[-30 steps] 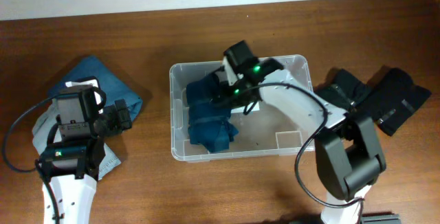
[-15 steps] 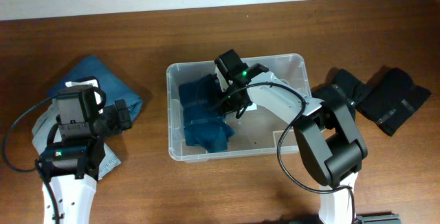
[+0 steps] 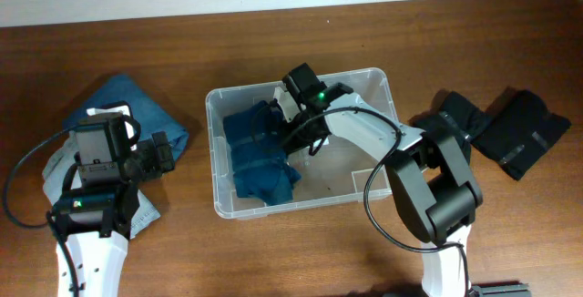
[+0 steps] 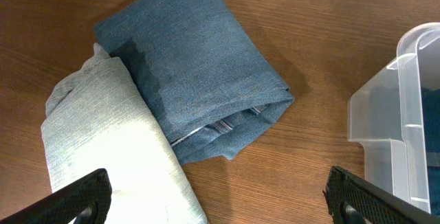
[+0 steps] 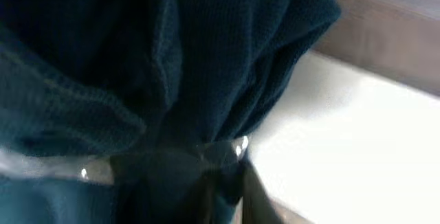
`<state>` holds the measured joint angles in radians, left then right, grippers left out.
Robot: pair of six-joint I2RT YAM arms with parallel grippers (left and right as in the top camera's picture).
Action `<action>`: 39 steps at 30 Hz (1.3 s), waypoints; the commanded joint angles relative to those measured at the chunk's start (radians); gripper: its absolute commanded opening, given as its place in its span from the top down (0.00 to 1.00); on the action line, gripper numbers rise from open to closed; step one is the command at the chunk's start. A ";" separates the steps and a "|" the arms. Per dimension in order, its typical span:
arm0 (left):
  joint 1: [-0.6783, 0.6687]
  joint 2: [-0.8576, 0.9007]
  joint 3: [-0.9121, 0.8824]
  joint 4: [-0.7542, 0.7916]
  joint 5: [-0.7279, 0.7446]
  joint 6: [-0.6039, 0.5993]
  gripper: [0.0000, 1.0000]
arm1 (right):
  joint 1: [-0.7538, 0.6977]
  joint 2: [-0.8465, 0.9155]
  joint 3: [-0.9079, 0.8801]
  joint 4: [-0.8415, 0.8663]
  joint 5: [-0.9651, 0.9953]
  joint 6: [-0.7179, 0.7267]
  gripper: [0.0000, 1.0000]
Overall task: Pack container
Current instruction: 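Lower the teal bundle into the box's left side and release, then move the right gripper back to the black taped bundles on the right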
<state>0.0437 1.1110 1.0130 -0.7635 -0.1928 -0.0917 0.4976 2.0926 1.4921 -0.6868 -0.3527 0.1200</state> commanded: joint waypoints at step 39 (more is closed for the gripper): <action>0.005 0.003 0.018 0.026 -0.013 -0.009 0.01 | -1.405 -0.165 -0.220 0.072 0.009 0.010 0.02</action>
<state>0.0437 1.1110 1.0130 -0.7410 -0.1925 -0.0917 -0.8974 1.9274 1.3514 -0.6674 -0.2096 0.1551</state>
